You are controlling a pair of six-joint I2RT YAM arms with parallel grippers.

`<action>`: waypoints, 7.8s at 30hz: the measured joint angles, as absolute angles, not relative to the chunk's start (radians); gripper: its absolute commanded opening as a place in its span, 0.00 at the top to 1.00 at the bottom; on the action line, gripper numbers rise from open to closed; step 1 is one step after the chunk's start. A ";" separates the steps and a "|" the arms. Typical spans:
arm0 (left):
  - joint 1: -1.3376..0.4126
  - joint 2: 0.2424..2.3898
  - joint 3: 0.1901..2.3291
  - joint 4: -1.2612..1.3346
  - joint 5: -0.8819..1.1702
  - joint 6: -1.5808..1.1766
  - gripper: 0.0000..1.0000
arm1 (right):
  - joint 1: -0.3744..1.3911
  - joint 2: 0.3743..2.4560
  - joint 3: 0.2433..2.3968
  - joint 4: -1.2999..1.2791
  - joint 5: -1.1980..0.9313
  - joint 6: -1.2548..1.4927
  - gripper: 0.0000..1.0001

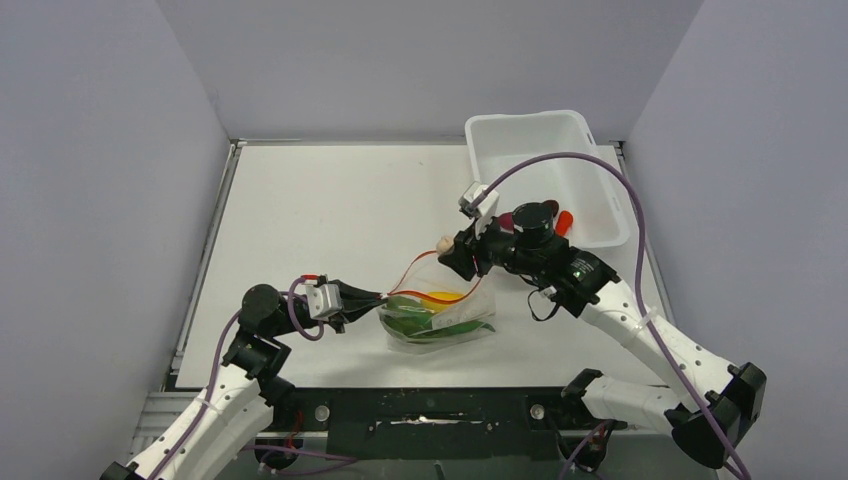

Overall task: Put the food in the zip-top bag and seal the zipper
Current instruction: Place the fake vegetable in the zipper food storage bag, then pick up the fake vegetable from the bin, then place the fake vegetable in the zipper food storage bag, then pick up the fake vegetable from the bin.

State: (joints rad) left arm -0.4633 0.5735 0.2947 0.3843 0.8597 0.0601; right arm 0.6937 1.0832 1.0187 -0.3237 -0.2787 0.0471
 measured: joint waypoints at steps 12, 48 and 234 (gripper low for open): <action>-0.463 0.575 0.295 0.384 0.860 0.060 1.00 | 0.761 1.072 1.018 -0.346 -0.333 0.062 0.55; -0.480 0.596 0.292 0.386 0.794 0.091 1.00 | 0.500 1.207 1.195 -0.370 0.141 0.323 0.29; -0.543 0.590 0.218 0.662 0.714 0.118 1.00 | 0.494 1.151 1.333 -0.480 -0.314 0.010 0.27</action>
